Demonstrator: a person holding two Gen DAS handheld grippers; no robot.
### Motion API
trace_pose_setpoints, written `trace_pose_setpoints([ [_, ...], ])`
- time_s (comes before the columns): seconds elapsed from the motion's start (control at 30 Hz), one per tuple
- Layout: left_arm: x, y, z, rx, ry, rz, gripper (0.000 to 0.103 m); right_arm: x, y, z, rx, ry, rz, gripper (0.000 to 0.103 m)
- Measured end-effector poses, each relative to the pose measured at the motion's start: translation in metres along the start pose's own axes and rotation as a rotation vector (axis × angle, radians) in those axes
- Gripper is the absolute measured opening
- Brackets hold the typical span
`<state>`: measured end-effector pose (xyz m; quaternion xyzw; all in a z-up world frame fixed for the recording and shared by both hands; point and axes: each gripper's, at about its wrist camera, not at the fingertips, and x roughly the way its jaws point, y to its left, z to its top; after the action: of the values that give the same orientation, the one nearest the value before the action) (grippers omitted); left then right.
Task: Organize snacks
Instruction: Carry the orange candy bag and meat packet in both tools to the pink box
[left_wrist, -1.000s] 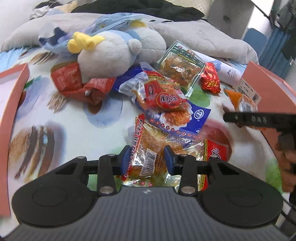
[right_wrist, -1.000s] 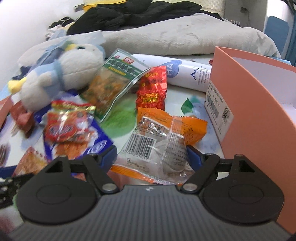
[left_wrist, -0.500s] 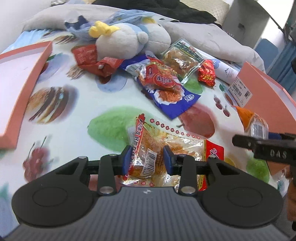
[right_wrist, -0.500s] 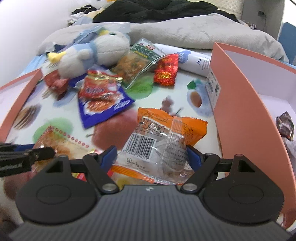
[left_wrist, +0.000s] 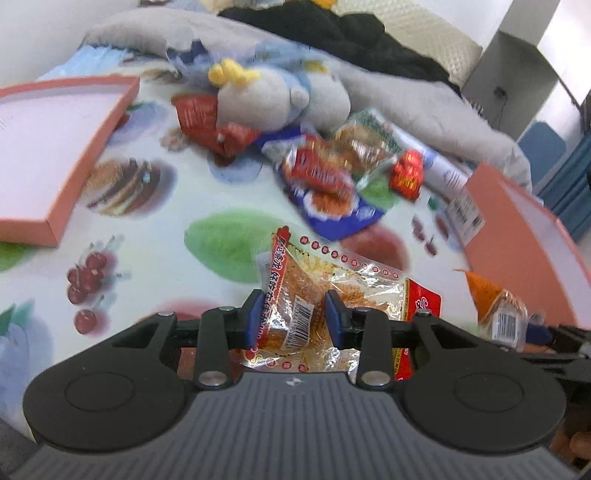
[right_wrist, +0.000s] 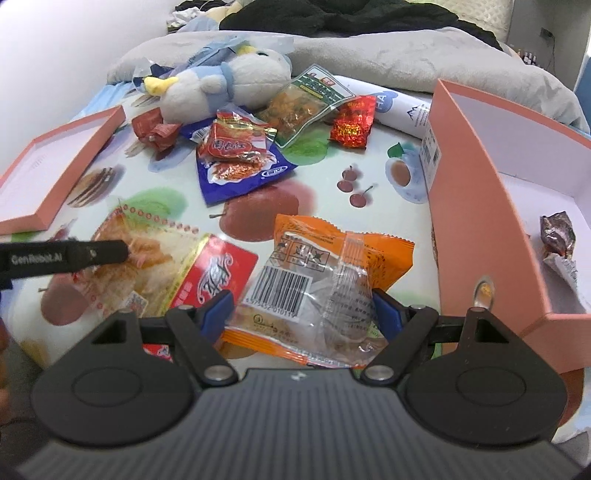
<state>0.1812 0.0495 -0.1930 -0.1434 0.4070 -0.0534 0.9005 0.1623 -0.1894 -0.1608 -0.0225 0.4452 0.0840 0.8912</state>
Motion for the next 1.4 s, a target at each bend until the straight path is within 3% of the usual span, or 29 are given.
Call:
trace_pose_setpoints([
  [0.67,-0.082,-0.054,0.065,-0.004,-0.166,-0.056,0.041,-0.092,-0.028,0.055,0.017,-0.198,-0.018,0.082],
  [1.1,-0.115,-0.140,0.110,0.072,-0.267,-0.165,0.041,-0.151,-0.075,0.084,0.044,-0.359,-0.081,0.082],
  [1.4,-0.115,-0.213,0.136,0.165,-0.305,-0.250,0.041,-0.174,-0.118,0.094,0.077,-0.435,-0.161,0.082],
])
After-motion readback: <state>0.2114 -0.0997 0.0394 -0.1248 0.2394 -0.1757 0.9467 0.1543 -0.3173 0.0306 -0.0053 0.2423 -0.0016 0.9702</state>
